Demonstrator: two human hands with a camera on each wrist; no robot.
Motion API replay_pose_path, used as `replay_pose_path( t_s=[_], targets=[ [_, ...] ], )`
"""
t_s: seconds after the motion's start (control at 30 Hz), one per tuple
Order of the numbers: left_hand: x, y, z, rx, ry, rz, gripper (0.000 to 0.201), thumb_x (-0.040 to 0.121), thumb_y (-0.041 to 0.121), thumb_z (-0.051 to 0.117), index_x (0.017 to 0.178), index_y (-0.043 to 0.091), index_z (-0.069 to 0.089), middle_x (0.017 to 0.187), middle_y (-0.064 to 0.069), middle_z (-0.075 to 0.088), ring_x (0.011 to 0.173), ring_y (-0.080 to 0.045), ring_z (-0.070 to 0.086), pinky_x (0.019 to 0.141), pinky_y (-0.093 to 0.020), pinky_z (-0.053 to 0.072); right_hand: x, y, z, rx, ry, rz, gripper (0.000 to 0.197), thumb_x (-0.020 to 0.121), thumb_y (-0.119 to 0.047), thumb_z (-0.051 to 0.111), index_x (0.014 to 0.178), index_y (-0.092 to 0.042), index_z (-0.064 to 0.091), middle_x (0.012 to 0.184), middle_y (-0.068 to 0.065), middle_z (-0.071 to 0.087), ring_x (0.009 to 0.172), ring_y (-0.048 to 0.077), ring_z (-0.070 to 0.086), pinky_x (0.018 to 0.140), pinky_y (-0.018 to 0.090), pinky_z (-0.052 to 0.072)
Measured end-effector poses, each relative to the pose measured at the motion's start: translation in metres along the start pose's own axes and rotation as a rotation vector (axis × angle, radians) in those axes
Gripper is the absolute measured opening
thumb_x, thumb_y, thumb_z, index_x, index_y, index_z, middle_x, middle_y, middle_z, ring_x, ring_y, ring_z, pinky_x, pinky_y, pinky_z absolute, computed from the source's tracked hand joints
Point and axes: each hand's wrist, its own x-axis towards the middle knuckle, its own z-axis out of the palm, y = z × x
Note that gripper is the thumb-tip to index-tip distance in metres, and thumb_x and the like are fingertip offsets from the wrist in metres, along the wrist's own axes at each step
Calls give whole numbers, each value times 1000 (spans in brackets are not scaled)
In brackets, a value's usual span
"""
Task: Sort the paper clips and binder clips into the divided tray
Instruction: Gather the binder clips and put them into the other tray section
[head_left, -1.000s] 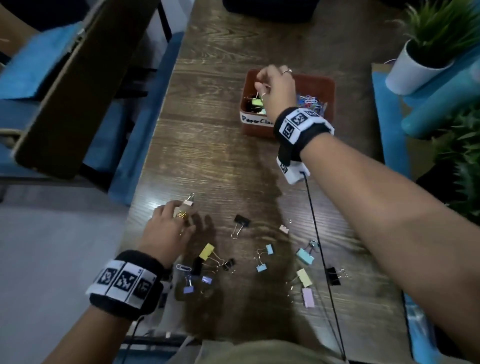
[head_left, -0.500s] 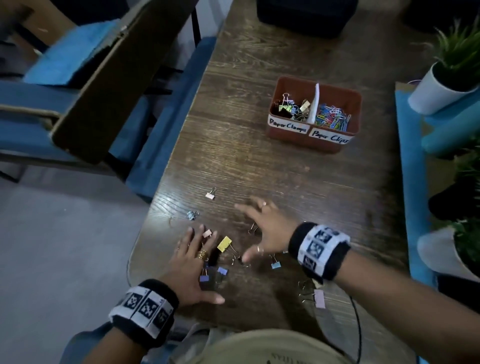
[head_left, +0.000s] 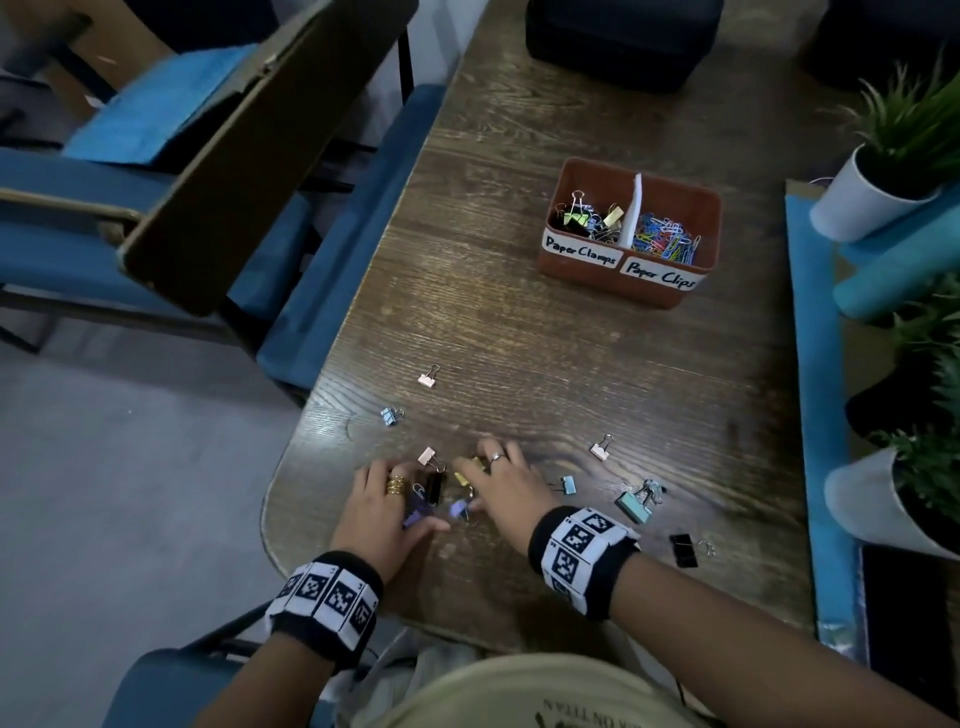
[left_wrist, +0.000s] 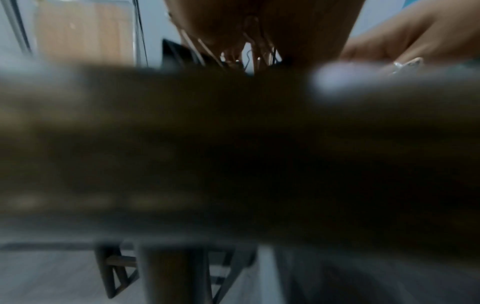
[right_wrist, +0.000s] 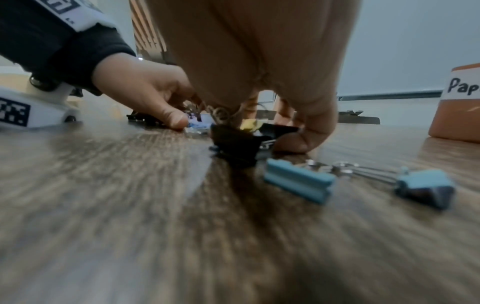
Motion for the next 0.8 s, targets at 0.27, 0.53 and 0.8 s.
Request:
replay_pose_path(
  t_s=[0.27, 0.53, 0.8],
  targets=[
    [-8, -3, -9, -98, -6, -133, 62, 69, 72, 49, 97, 17, 52, 102, 3, 54, 97, -14, 53, 77, -27, 50, 4, 4, -1, -16, 37, 62, 41, 86, 5, 46, 121, -14, 37, 133, 15, 30, 117, 34, 32, 85, 42, 42],
    [-4, -13, -4, -234, 124, -119, 74, 64, 86, 37, 77, 15, 54, 73, 0, 63, 66, -20, 61, 61, -29, 52, -1, 28, -38, 169, 185, 162, 28, 89, -5, 44, 117, -8, 44, 112, 16, 49, 97, 24, 47, 76, 30, 41],
    [20, -1, -31, -458, 244, -124, 33, 86, 43, 55, 66, 17, 51, 52, 0, 56, 45, -13, 52, 46, -24, 45, 17, 87, -81, 355, 396, 346, 13, 87, -6, 57, 97, -8, 64, 101, 13, 64, 81, 16, 54, 73, 21, 41]
  ],
)
